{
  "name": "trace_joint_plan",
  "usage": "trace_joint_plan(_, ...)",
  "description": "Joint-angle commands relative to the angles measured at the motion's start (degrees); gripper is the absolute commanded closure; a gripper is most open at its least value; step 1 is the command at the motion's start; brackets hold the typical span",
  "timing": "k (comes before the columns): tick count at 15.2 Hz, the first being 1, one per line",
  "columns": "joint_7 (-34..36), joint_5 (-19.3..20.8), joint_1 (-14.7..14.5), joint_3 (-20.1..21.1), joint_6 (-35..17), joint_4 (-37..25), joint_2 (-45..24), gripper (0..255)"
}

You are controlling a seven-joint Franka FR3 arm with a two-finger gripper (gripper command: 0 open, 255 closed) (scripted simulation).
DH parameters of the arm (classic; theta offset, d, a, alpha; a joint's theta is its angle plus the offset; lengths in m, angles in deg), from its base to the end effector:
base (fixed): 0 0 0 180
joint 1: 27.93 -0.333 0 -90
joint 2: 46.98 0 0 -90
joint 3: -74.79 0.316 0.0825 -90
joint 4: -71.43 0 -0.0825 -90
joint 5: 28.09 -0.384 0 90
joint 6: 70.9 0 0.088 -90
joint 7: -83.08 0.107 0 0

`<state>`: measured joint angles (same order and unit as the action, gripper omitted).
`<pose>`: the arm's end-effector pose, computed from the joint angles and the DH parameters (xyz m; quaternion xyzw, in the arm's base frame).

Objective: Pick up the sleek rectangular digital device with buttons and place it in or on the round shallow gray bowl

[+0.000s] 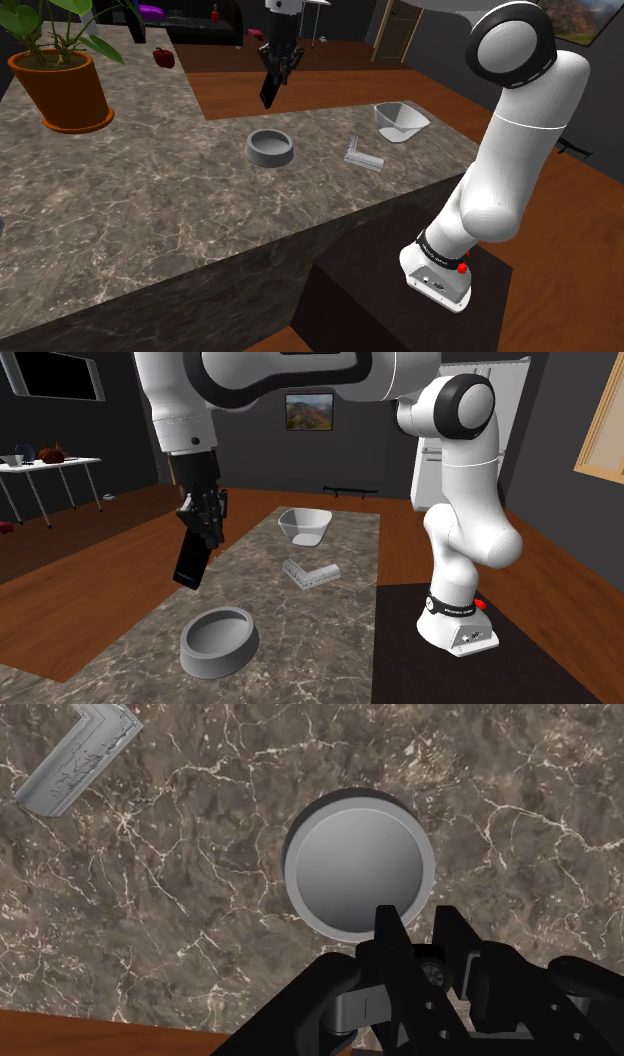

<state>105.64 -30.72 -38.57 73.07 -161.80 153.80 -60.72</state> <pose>0.6151 0.1035 0.5471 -0.9916 0.1197 0.0489 0.0063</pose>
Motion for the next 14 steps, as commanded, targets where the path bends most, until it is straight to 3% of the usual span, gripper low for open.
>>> trace_joint_plan(1, 0.0, 0.0, 0.0, 0.0, -1.5, 1.6, 0.2, 255)
trace_joint_plan(14, -0.4, -0.1, -0.1, 0.0, -11.5, 11.5, 0.1, 255)
